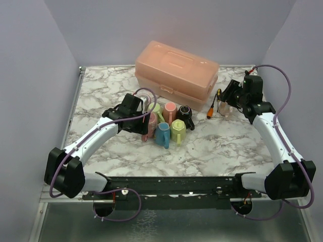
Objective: Turn the mug right side up
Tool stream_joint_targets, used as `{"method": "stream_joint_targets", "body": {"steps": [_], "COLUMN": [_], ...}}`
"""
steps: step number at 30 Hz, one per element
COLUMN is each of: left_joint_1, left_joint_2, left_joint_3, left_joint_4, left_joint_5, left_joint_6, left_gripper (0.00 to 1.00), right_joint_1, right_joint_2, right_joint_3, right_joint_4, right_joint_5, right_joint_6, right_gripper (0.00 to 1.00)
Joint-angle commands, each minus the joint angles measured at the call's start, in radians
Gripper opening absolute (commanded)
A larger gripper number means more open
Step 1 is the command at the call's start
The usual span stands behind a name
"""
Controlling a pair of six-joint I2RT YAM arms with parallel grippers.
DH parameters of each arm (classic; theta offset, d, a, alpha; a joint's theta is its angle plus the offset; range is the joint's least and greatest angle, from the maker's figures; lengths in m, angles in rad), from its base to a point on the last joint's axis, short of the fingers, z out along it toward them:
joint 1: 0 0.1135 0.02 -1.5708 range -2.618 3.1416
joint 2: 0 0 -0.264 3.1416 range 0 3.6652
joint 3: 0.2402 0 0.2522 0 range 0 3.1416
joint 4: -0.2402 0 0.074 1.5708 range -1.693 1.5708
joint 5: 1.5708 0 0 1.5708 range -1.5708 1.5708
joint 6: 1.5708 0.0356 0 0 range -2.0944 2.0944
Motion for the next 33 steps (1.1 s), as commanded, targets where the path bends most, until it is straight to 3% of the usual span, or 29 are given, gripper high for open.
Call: {"method": "stream_joint_targets", "body": {"steps": [1,8,15,26,33], "left_joint_1": [-0.006,-0.019,-0.035,-0.058,-0.058], "left_joint_2": [-0.002,-0.003,0.001,0.044,0.056], "left_joint_3": [-0.046,-0.122,-0.155,-0.144,-0.136], "left_joint_4": [0.082,0.246,0.285,0.291,0.29], "left_joint_5": [-0.014,-0.029,-0.038,-0.116,-0.122], "left_joint_6": [-0.045,-0.146,-0.116,-0.108,-0.117], "left_gripper": [0.64,0.58,0.57,0.44,0.24], "right_joint_1": [-0.003,-0.003,-0.003,-0.003,-0.004], "right_joint_2": [0.003,0.004,0.002,-0.001,-0.023], "right_joint_3": [0.008,-0.002,-0.011,-0.017,-0.04], "right_joint_4": [-0.016,0.003,0.017,0.04,0.057], "right_joint_5": [-0.012,-0.054,-0.066,-0.058,-0.054], "right_joint_6": [0.012,-0.003,-0.012,-0.009,-0.003], "right_gripper": [0.57,0.57,0.57,0.57,0.56]}}
